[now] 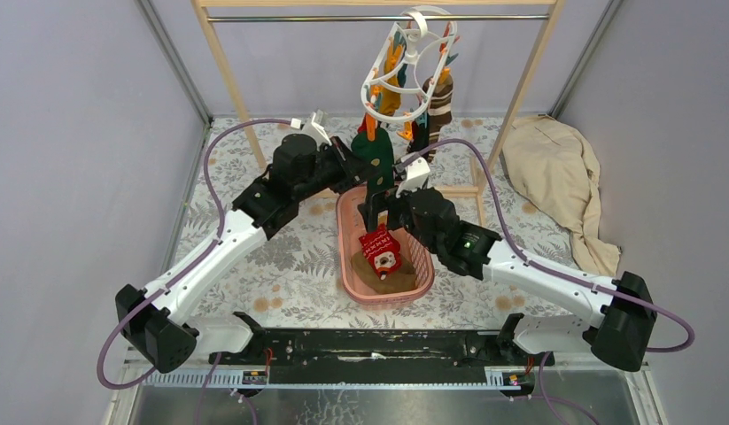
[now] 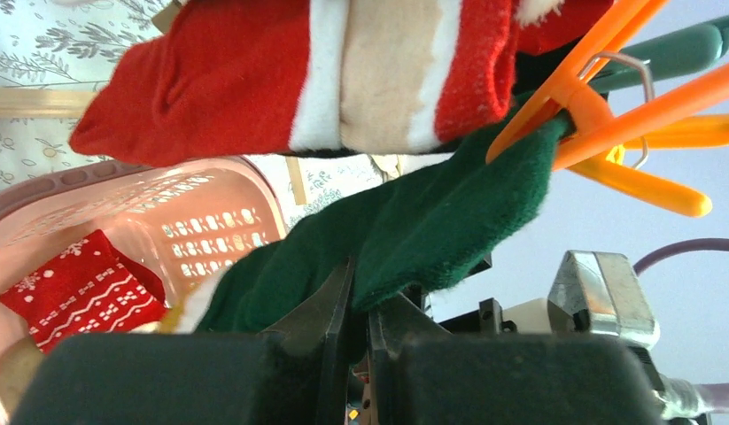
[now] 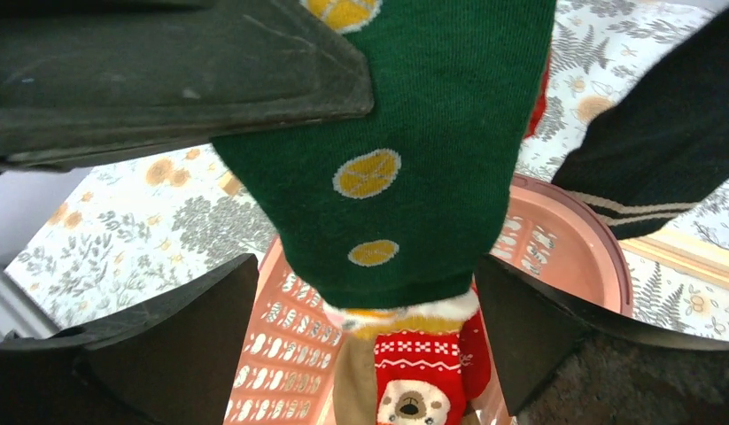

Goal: Remove the socks clipped to the hanger
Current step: Remove the sock from the hanger.

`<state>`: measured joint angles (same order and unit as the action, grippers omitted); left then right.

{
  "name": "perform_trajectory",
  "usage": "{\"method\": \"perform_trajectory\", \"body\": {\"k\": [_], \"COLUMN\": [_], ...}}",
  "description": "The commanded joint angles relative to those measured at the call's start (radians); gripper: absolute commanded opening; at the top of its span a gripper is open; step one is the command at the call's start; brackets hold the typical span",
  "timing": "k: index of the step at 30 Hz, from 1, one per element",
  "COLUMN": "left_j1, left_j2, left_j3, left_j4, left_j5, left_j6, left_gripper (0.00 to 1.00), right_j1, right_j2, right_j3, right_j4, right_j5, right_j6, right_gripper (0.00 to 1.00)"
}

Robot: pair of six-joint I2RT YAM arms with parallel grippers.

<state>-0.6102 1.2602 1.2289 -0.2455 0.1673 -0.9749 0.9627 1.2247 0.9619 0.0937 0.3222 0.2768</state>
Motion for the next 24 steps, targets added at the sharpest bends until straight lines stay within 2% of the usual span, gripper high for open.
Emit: {"method": "perform_trajectory", "body": {"k": [1,5,7,13,14,15,17,19,20,24], "left_j1": [-0.035,-0.062,-0.07,-0.083,-0.082,-0.083,-0.083,-0.083,-0.083,-0.083], "left_j2": [0.015,0.018,0.016,0.007,0.007,0.007,0.007,0.008,0.008,0.016], "left_j3": [0.044,0.052,0.052,0.053,0.053,0.053,0.05,0.047,0.047,0.058], "left_j4": [0.011,0.012,0.011,0.009,0.007,0.0,-0.005,-0.01,-0.013,-0.02], "left_j5": [-0.044,-0.053,-0.055,-0.054,-0.053,-0.055,-0.058,-0.06,-0.062,-0.059], "left_j6": [-0.023,-0.026,-0.026,-0.029,-0.028,-0.024,-0.016,-0.003,0.004,0.04], "left_gripper": [0.15,0.15,0.15,0.15,0.15,0.15,0.17,0.22,0.25,0.5], "right_j1": [0.017,0.017,0.017,0.016,0.016,0.017,0.016,0.016,0.017,0.016], "right_j2": [0.006,0.036,0.039,-0.012,-0.023,-0.034,-0.061,-0.099,-0.117,-0.158], "right_j3": [-0.03,-0.037,-0.049,-0.12,-0.123,-0.125,-0.132,-0.143,-0.148,-0.14], "right_j4": [0.116,0.134,0.161,0.251,0.249,0.242,0.226,0.205,0.193,0.109], "right_j5": [0.163,0.231,0.234,0.228,0.225,0.221,0.207,0.18,0.167,0.129], "right_j6": [0.042,0.053,0.046,0.006,0.0,-0.003,-0.013,-0.02,-0.022,-0.028], "right_gripper": [1.0,0.99,0.91,0.5,0.4,0.25,0.07,0.0,0.0,0.0]}}
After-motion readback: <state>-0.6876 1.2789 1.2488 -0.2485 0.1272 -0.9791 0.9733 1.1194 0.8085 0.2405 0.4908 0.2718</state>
